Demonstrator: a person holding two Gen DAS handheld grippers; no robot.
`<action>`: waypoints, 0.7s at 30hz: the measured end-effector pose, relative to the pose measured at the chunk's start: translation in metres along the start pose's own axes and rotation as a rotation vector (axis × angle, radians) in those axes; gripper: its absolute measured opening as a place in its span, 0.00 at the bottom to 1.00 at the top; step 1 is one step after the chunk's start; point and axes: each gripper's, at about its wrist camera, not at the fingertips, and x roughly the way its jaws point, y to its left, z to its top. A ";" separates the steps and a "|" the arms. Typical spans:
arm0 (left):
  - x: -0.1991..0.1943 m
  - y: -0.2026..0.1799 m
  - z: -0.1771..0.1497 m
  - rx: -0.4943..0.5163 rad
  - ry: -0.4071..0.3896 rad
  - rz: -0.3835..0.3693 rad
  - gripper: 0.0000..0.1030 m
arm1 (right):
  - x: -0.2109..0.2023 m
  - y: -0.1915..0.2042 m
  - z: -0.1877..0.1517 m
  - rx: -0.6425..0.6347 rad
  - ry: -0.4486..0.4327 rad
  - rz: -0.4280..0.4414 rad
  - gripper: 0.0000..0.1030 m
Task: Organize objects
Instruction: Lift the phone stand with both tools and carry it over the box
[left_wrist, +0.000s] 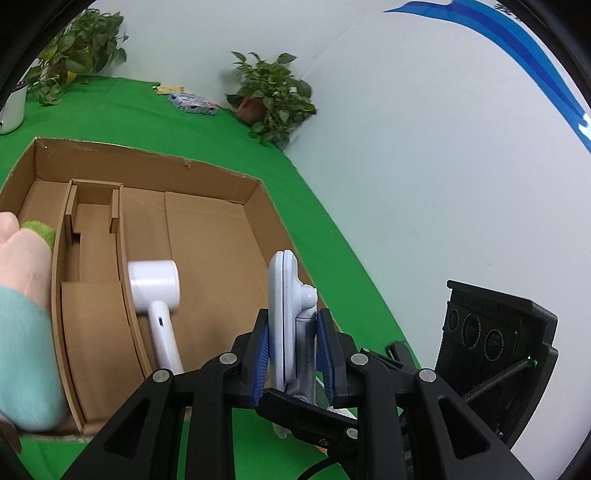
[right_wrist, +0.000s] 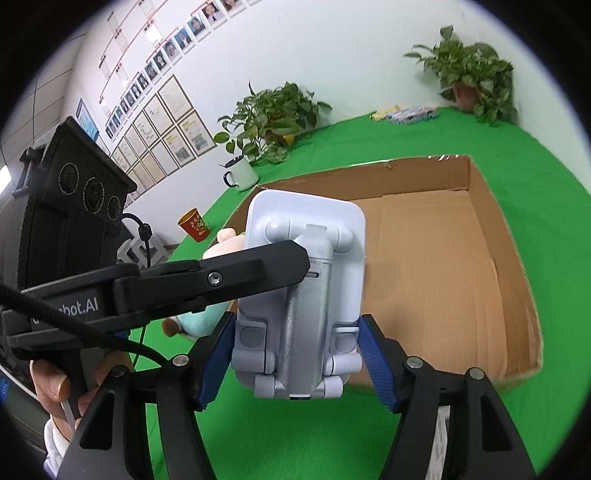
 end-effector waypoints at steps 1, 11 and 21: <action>0.005 0.004 0.004 -0.010 0.008 0.007 0.21 | 0.006 -0.004 0.004 0.004 0.016 0.006 0.63; 0.068 0.052 0.003 -0.135 0.099 0.028 0.20 | 0.056 -0.047 0.008 0.062 0.193 0.025 0.63; 0.105 0.084 -0.006 -0.198 0.170 0.035 0.21 | 0.088 -0.068 0.000 0.104 0.340 0.013 0.63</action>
